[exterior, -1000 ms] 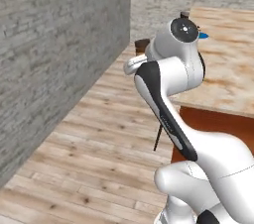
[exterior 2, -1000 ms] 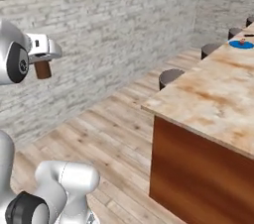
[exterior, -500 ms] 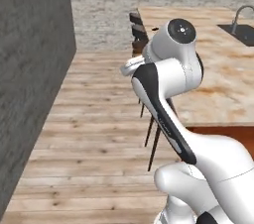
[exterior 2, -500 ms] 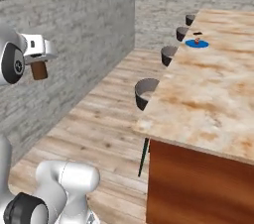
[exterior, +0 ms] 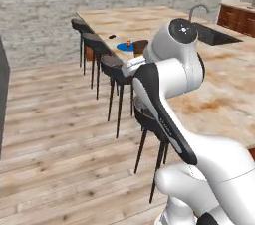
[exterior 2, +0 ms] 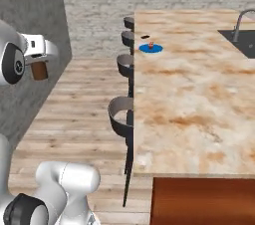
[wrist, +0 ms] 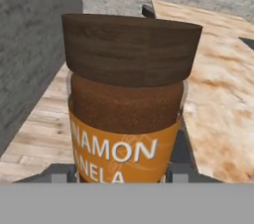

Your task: Take the cinnamon bottle from the cabinet and place it on the dining table, next to the plate with the cupcake. Then take the chocolate from the dining counter and place it on the cupcake plate.

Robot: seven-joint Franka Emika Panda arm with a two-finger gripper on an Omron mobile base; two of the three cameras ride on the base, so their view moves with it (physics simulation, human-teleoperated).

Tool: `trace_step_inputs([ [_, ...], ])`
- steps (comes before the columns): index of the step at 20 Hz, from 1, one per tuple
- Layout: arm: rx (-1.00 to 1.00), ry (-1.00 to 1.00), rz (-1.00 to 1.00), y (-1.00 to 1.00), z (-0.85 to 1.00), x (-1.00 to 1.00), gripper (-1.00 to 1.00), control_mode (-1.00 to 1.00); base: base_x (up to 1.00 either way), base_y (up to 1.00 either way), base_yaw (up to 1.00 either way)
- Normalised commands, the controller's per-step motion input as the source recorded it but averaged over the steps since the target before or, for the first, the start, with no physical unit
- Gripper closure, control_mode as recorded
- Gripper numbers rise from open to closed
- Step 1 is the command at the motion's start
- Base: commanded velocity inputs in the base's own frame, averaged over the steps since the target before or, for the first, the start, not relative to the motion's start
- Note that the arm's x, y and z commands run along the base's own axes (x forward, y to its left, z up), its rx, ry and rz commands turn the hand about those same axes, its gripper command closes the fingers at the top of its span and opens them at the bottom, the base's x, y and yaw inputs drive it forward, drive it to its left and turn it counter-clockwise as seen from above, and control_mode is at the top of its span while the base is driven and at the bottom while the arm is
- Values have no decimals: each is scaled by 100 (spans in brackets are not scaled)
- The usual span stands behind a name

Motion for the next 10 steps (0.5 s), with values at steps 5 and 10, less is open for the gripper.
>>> trace_step_inputs([
  [5,0,0,0,0,0,0,100,100,84,80,-58],
  [10,0,0,0,0,0,0,100,100,48,98,-60],
])
